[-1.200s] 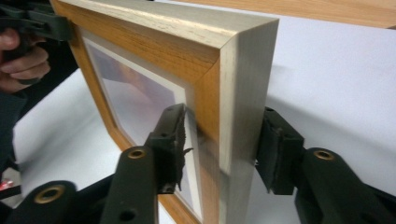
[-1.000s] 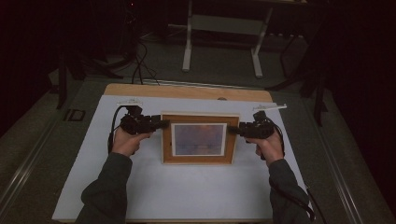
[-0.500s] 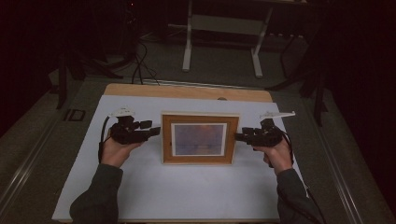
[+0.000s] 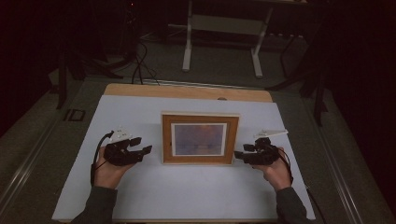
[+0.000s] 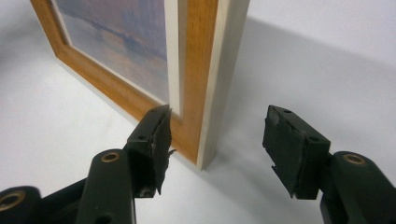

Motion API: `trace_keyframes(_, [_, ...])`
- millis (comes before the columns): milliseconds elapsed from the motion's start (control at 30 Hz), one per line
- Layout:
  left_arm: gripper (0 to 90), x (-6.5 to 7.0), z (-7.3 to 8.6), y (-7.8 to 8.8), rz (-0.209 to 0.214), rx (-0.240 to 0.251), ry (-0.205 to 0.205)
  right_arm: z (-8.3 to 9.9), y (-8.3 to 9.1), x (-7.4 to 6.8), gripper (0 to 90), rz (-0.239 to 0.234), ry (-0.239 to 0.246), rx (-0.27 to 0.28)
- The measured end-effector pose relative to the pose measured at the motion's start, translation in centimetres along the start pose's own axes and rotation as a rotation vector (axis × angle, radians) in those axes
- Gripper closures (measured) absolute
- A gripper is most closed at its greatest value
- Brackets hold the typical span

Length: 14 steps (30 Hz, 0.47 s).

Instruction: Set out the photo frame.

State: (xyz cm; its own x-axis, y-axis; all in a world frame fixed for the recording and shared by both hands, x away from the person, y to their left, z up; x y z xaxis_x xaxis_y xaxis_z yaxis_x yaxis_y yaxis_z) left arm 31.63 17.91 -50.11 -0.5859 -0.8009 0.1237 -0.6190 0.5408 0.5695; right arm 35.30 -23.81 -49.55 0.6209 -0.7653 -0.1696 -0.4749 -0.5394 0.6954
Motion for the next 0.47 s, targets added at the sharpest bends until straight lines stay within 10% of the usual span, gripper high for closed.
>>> trace_keyframes(467, [40.7, -0.6, 4.6, -1.5, -0.2, -0.142, 0.008, 5.1, 1.6, 2.6, 38.9, 0.134, -0.078, 0.074])
Point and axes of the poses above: each handheld gripper's, and its own axes: y roughly backward along the jaws, z roughly out of its underside, x roughly to its right, the point moved 4 cm from there along -y, roughly forward along the jaws, and after that the axes turned 2 degrees about z, right-handed, at the moved point
